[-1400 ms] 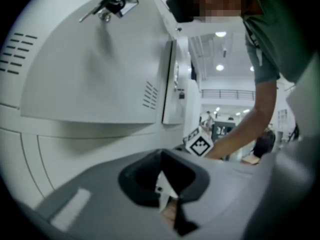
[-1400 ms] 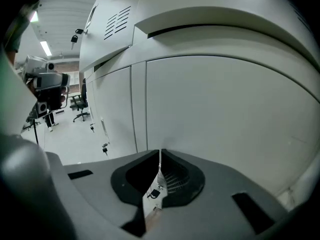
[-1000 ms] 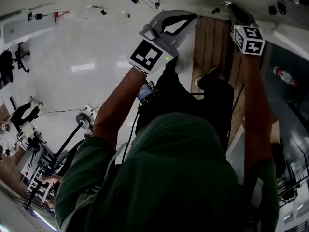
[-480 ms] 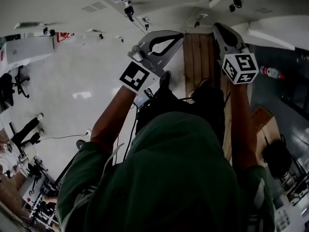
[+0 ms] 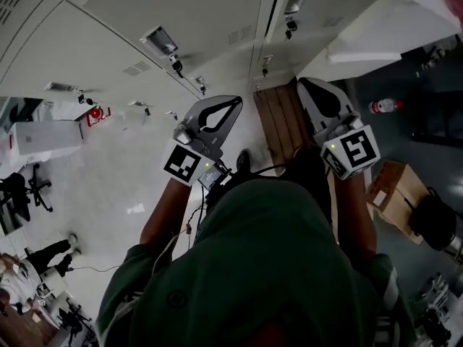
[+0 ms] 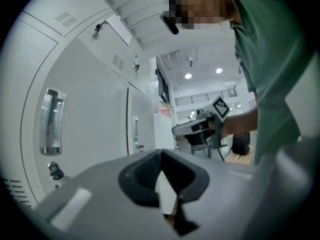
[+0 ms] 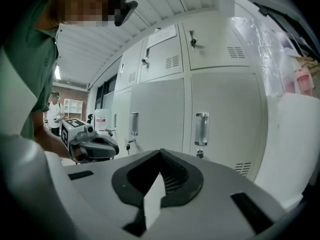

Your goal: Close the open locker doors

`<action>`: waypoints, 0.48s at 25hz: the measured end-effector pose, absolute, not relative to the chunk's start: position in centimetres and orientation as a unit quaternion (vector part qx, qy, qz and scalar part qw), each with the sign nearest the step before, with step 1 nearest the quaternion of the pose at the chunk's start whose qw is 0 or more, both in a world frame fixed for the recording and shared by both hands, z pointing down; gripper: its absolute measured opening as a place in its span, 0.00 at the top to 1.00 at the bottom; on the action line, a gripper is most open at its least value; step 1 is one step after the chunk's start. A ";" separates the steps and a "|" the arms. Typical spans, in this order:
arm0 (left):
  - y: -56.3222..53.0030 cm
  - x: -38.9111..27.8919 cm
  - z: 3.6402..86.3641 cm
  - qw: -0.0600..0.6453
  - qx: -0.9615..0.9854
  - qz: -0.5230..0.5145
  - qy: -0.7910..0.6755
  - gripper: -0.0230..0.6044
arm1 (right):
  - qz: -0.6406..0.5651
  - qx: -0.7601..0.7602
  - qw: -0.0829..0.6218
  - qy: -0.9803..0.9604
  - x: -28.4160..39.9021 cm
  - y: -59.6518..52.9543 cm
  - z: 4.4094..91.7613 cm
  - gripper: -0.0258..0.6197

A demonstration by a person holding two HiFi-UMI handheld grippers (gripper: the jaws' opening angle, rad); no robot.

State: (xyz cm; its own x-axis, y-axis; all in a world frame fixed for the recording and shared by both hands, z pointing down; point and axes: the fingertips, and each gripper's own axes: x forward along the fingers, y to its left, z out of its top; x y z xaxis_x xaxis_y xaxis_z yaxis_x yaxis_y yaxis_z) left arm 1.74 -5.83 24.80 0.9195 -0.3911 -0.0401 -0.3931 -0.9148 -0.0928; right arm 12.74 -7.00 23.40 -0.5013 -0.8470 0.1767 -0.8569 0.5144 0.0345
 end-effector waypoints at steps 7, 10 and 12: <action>-2.8 2.7 24.1 0.057 -0.985 0.004 0.161 0.96 | 0.020 0.500 0.059 -0.864 12.3 -2.8 21.1 0.95; -1.6 3.1 23.8 0.059 -0.987 0.004 0.147 0.96 | 0.022 0.504 0.049 -0.862 12.1 -1.4 20.7 0.95; -0.6 3.4 23.6 0.056 -0.988 0.004 0.142 0.96 | 0.026 0.506 0.054 -0.861 12.0 -0.4 20.7 0.95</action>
State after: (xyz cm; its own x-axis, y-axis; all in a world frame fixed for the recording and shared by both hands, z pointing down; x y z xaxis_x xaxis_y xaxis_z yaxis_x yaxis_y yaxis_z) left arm 3.39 -0.61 23.62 0.9599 -0.2793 -0.0247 -0.2803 -0.9536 -0.1098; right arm 12.05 -0.40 20.66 -0.4824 -0.8677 0.1201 -0.8734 0.4869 0.0102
